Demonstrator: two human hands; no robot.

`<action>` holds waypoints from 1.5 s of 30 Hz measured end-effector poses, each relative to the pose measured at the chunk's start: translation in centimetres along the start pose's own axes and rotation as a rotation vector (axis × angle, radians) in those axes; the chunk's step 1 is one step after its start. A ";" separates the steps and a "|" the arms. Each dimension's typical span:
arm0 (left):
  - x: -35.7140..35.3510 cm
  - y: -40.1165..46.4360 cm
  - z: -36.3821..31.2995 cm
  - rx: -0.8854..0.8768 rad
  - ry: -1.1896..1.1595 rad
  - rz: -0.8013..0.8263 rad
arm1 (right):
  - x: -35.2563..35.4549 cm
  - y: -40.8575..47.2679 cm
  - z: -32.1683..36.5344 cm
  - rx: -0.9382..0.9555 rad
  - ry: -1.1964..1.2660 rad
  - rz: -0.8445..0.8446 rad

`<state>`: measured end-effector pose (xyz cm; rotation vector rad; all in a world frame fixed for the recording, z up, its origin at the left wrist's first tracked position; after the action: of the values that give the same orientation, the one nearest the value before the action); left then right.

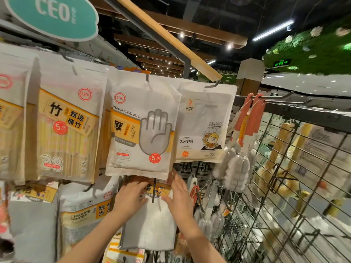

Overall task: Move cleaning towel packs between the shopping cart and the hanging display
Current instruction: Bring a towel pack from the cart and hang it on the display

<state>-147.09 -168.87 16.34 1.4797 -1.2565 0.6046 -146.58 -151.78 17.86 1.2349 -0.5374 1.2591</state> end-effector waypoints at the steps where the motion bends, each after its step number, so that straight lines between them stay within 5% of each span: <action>1: 0.0 0.0 0.0 -0.003 0.002 0.004 | 0.0 0.0 0.0 0.002 0.004 -0.003; 19: -2.7 -5.2 -0.7 -0.042 -0.119 0.027 | -1.9 -4.3 0.8 0.017 0.123 -0.032; 30: -11.5 -16.0 4.8 0.129 -0.284 0.171 | -13.4 -13.9 -0.2 -0.115 0.363 0.251; 36: -14.9 -20.4 8.4 0.209 -0.292 0.250 | -19.5 -16.5 0.0 -0.036 0.224 0.438; 45: -18.0 -19.2 10.2 0.183 -0.303 0.300 | -22.3 -15.6 0.0 -0.091 -0.135 0.261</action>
<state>-137.70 -173.34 -9.95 1.5873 -1.7173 0.7266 -139.17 -158.39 -7.41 1.2057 -0.8674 1.3572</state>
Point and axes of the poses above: each hand's wrist, its own y-axis towards the middle knuckle, its own x-axis out of the back of the hand, z = x × y, the point moved 2 cm from there along y, towards the middle knuckle, and after that the axes turned 1 degree about -x, right-handed, at the moved point
